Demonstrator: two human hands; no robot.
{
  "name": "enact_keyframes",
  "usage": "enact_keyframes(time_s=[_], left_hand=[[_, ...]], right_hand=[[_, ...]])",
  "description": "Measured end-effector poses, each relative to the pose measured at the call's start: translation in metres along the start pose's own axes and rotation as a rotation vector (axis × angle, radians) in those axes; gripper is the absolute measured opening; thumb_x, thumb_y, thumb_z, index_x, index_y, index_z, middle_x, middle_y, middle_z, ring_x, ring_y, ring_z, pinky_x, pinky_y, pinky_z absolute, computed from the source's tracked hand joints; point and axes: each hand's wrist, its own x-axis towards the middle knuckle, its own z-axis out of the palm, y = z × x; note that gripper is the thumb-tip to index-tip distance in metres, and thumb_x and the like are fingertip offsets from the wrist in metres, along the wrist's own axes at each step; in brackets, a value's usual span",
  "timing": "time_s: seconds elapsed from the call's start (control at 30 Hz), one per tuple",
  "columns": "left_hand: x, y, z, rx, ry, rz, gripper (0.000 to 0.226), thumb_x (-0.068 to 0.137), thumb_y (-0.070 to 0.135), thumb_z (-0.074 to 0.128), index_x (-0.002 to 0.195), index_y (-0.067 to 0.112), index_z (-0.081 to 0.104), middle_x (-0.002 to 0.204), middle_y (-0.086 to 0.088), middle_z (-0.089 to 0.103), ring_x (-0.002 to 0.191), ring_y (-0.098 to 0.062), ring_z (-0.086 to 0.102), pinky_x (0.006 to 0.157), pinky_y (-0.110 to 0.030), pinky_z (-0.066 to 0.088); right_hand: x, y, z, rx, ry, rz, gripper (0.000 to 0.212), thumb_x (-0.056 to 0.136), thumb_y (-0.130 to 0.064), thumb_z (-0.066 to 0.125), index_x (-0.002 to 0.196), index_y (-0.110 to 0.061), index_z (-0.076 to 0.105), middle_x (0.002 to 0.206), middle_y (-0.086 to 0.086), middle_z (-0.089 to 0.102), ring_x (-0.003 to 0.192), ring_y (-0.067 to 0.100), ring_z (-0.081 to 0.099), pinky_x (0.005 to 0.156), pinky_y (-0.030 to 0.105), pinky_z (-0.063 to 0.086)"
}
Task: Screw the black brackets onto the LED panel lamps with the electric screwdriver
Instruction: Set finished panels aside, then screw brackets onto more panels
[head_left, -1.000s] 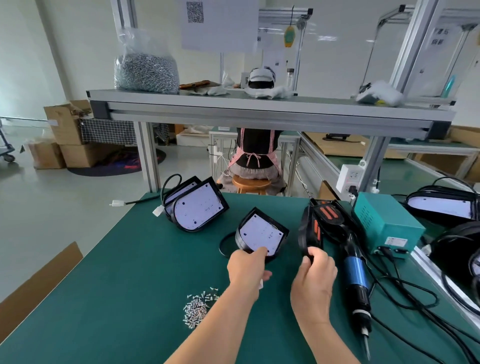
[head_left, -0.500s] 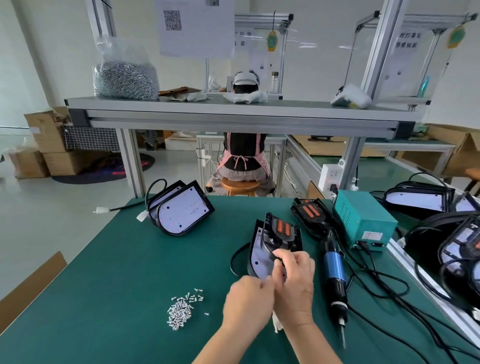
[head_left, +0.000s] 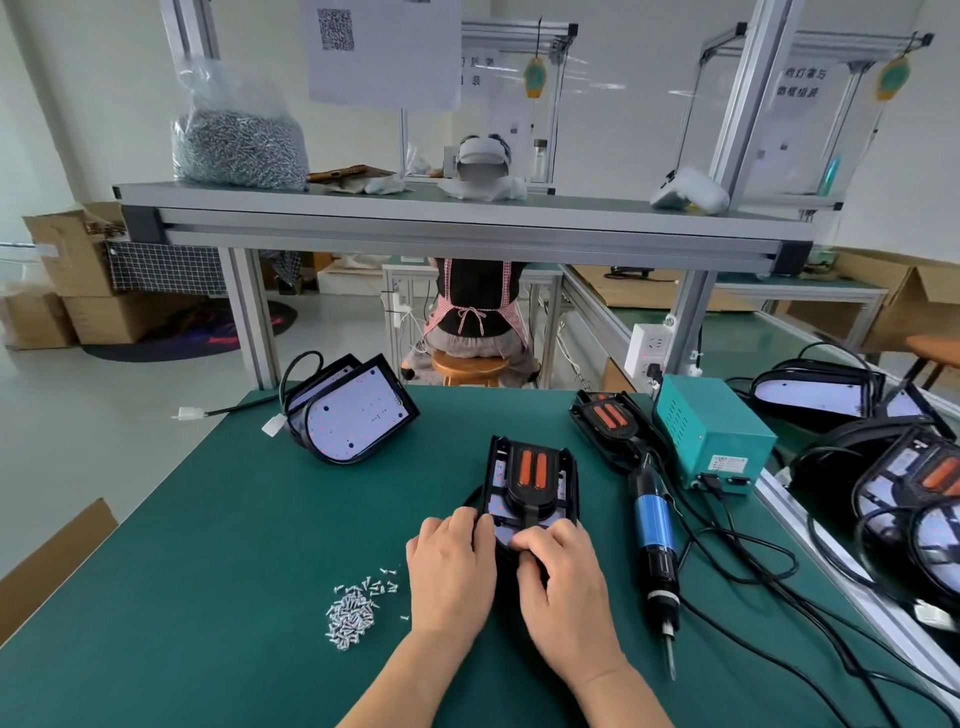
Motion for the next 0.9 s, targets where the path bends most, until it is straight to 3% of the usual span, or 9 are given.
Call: enact_keyframes(time_s=[0.1,0.2,0.27,0.33,0.43,0.57,0.63,0.77,0.9], left_hand=[[-0.004,0.002,-0.002,0.015,-0.005,0.024,0.028,0.103,0.034,0.042,0.089,0.016,0.058,0.081,0.004,0.063,0.089,-0.022,0.047,0.08,-0.034,0.031],[-0.013,0.005,-0.004,-0.012,-0.026,0.028,0.027,0.103,0.036,0.044,0.09,0.015,0.055,0.079,0.002,0.06,0.088,-0.023,0.048,0.084,-0.034,0.034],[-0.023,0.008,-0.006,-0.074,-0.026,0.035,0.025,0.102,0.034,0.049,0.083,0.017,0.046,0.071,0.003,0.051,0.079,-0.024,0.043,0.08,-0.033,0.033],[-0.034,0.011,-0.008,-0.11,-0.023,0.023,0.027,0.1,0.033,0.053,0.081,0.017,0.041,0.068,0.005,0.044,0.074,-0.025,0.038,0.077,-0.033,0.032],[-0.051,0.011,-0.012,-0.14,-0.033,0.016,0.03,0.098,0.037,0.055,0.079,0.017,0.043,0.068,0.003,0.046,0.074,-0.022,0.042,0.075,-0.033,0.035],[-0.062,0.005,-0.018,-0.14,-0.036,0.045,0.033,0.095,0.043,0.058,0.079,0.017,0.048,0.062,0.004,0.046,0.071,-0.018,0.044,0.076,-0.028,0.033],[-0.062,0.004,-0.019,-0.133,-0.038,0.05,0.031,0.095,0.045,0.058,0.082,0.017,0.053,0.062,0.007,0.046,0.072,-0.017,0.046,0.08,-0.028,0.035],[-0.062,0.007,-0.019,-0.115,-0.026,0.032,0.032,0.096,0.044,0.057,0.081,0.017,0.05,0.063,0.004,0.05,0.076,-0.02,0.046,0.082,-0.032,0.036],[-0.061,0.008,-0.019,-0.078,-0.039,0.024,0.033,0.097,0.042,0.055,0.08,0.015,0.046,0.066,0.001,0.053,0.079,-0.023,0.046,0.083,-0.036,0.037]], right_hand=[[0.0,-0.001,-0.004,0.042,-0.041,0.033,0.03,0.09,0.003,0.064,0.107,-0.02,0.071,0.096,-0.01,0.058,0.096,0.016,0.052,0.091,0.029,0.046],[-0.002,0.001,-0.011,0.107,-0.099,0.116,0.042,0.092,-0.002,0.062,0.124,-0.03,0.061,0.101,-0.021,0.057,0.102,0.011,0.052,0.108,0.014,0.028],[-0.003,0.003,-0.019,0.168,-0.122,0.165,0.046,0.093,-0.006,0.063,0.118,-0.045,0.054,0.094,-0.018,0.058,0.094,0.007,0.056,0.094,0.013,0.037],[-0.005,0.006,-0.027,0.211,-0.14,0.184,0.046,0.093,-0.007,0.065,0.11,-0.049,0.055,0.088,-0.01,0.059,0.086,0.01,0.059,0.079,0.018,0.044],[-0.013,0.007,-0.036,0.235,-0.126,0.167,0.041,0.093,-0.006,0.067,0.109,-0.044,0.062,0.08,-0.007,0.058,0.08,0.014,0.059,0.073,0.014,0.043],[-0.024,0.003,-0.039,0.191,-0.062,0.111,0.035,0.092,-0.006,0.069,0.11,-0.036,0.069,0.081,-0.01,0.058,0.079,0.013,0.06,0.083,0.015,0.041],[-0.023,0.003,-0.038,0.135,-0.005,0.076,0.029,0.094,-0.003,0.067,0.108,-0.027,0.073,0.09,-0.015,0.058,0.092,0.011,0.061,0.082,0.014,0.044],[-0.022,0.002,-0.036,0.149,-0.054,0.135,0.026,0.097,-0.002,0.061,0.11,-0.019,0.075,0.119,-0.018,0.065,0.125,-0.006,0.053,0.102,0.01,0.039],[-0.027,0.001,-0.033,0.125,-0.047,0.152,0.029,0.095,0.0,0.062,0.115,-0.019,0.074,0.121,-0.014,0.068,0.124,-0.001,0.057,0.103,0.009,0.038]])
